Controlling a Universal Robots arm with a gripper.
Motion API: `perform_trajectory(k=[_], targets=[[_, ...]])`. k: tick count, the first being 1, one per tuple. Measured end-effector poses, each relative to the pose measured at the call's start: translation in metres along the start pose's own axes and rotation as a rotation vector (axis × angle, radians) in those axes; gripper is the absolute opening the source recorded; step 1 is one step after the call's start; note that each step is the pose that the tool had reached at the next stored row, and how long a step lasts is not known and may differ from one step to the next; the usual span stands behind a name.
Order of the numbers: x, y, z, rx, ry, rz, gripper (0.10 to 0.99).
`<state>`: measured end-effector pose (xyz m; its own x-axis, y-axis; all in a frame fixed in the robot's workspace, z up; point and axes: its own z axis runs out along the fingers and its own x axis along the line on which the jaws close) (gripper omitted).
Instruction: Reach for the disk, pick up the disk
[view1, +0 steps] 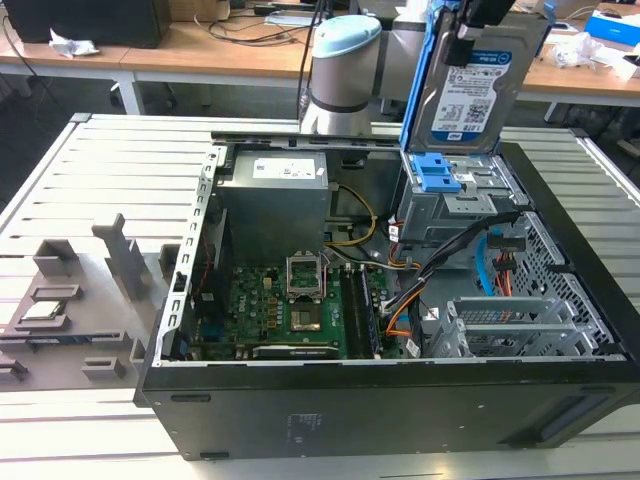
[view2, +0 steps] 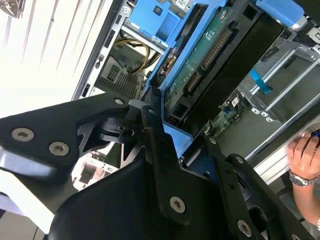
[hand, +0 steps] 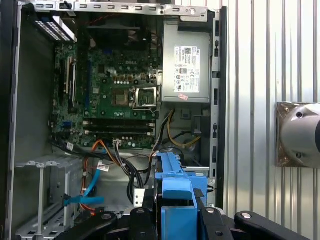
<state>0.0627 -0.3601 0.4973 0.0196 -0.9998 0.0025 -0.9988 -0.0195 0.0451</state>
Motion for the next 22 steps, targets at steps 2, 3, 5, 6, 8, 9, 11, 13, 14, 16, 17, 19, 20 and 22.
perform_trajectory(k=[2, 3, 5, 6, 8, 9, 11, 13, 14, 16, 17, 19, 20, 22], targets=[[0.0001, -0.0073, -0.0003, 0.0, 0.0001, 0.0, 0.369], [0.0001, -0.0099, -0.0004, 0.0, 0.0, 0.0, 0.369], [0.0002, -0.0153, -0.0007, 0.0, 0.0, 0.0, 0.369], [0.0002, -0.0212, -0.001, 0.0, 0.0001, 0.0, 0.369], [0.0003, -0.0277, -0.0013, 0.0, 0.0001, 0.0, 0.369], [0.0003, -0.0302, -0.0014, 0.0, 0.0001, 0.0, 0.369], [0.0004, -0.0399, -0.0018, 0.0, 0.0001, 0.0, 0.369], [0.0005, -0.0448, -0.002, 0.0, 0.0, 0.0, 0.369], [0.0005, -0.0481, -0.0021, 0.0, 0.0, 0.0, 0.369], [0.0005, -0.0492, -0.0022, 0.0, 0.0, 0.0, 0.369], [0.0005, -0.0492, -0.0023, 0.0, 0.0002, 0.0, 0.369], [0.0005, -0.0494, -0.0022, 0.0, 0.0, 0.0, 0.369], [0.0005, -0.0494, -0.0022, 0.0, 0.0001, 0.0, 0.369], [0.0018, -0.0493, -0.0023, 0.0, 0.0002, 0.0, 0.369]])
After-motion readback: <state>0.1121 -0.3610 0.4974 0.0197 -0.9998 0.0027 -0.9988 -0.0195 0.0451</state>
